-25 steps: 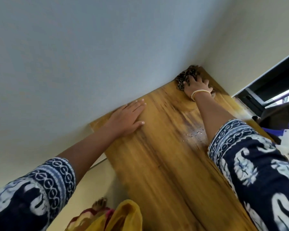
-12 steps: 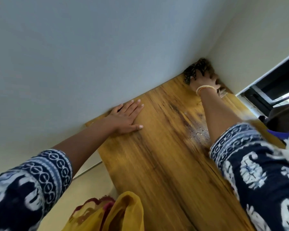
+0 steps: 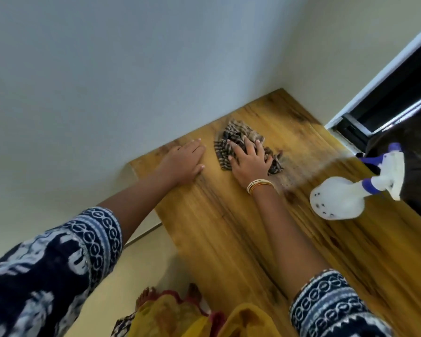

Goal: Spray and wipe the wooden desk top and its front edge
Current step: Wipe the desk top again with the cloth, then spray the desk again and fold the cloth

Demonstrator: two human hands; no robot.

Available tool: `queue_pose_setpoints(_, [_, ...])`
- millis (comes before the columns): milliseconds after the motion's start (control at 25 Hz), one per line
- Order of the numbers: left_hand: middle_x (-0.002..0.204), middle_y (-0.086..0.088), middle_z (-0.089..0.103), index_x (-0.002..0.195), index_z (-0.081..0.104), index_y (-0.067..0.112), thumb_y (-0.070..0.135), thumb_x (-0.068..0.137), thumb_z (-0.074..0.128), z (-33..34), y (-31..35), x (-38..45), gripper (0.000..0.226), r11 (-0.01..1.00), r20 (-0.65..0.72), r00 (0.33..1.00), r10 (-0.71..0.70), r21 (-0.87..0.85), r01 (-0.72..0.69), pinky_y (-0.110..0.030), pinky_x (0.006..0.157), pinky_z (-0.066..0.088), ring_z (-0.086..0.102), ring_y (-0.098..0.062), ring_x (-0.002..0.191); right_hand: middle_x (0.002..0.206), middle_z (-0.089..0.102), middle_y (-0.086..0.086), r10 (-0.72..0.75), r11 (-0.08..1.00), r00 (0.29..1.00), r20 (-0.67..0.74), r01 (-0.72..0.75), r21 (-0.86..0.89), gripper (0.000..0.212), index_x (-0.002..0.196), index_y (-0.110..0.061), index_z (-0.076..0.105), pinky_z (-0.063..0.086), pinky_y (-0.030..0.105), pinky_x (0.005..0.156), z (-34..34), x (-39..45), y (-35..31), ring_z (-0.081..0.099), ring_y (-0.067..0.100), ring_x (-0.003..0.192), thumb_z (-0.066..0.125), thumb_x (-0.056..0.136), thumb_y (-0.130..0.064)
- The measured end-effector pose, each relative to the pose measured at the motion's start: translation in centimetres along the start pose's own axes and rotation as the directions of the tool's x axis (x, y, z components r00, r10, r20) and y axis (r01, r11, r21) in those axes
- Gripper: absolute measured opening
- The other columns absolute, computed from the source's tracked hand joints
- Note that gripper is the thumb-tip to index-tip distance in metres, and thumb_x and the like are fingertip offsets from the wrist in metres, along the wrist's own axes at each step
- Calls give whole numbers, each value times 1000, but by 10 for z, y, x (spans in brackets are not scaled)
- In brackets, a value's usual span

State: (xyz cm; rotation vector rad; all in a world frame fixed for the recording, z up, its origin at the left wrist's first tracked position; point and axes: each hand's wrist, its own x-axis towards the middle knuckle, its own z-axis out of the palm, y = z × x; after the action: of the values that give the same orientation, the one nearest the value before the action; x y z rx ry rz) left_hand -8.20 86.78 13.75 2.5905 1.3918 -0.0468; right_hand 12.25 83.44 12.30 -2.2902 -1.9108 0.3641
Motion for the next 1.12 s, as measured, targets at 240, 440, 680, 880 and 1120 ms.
queue_pose_setpoints(240, [113,-8,65,119,61,10,15,93,50,17,9,-86,29,917,-360,919,-158,-400,1,-35,82,52,62,-23,99,163,18,-3,14,999,1000,19,-15,30,46,146,-50,33,8,67,115,18,-62,-47,5,29,152,39,100,-47])
queue_pose_setpoints(440, [115,-11,64,127,57,10,6,90,53,17,-4,-157,37,766,-310,877,-367,-636,96,-28,84,50,62,-21,100,163,19,-5,-72,995,996,59,68,71,46,144,-48,37,6,62,117,40,-124,-115,4,25,152,44,100,-42])
queue_pose_setpoints(680, [128,-11,58,145,31,15,11,94,53,23,-12,-247,55,534,47,915,-400,-800,274,-29,86,43,58,-22,107,143,51,7,-86,953,994,-68,102,284,36,134,-19,59,30,43,113,63,-199,-166,37,29,139,49,99,-17])
queue_pose_setpoints(880, [134,-12,54,148,27,16,19,98,49,19,-14,-288,55,471,117,920,-373,-831,296,-38,98,45,54,-29,121,107,63,9,216,405,971,107,-188,895,31,127,-2,60,49,21,71,27,-245,-187,63,26,96,45,103,-12])
queue_pose_setpoints(1120, [145,-10,46,143,39,27,60,82,60,-6,2,-309,72,-318,440,893,-94,-863,392,-54,101,41,48,-32,127,106,67,19,-7,-361,893,450,-422,832,39,116,-1,62,55,39,83,1,-275,-176,67,30,90,40,99,-30])
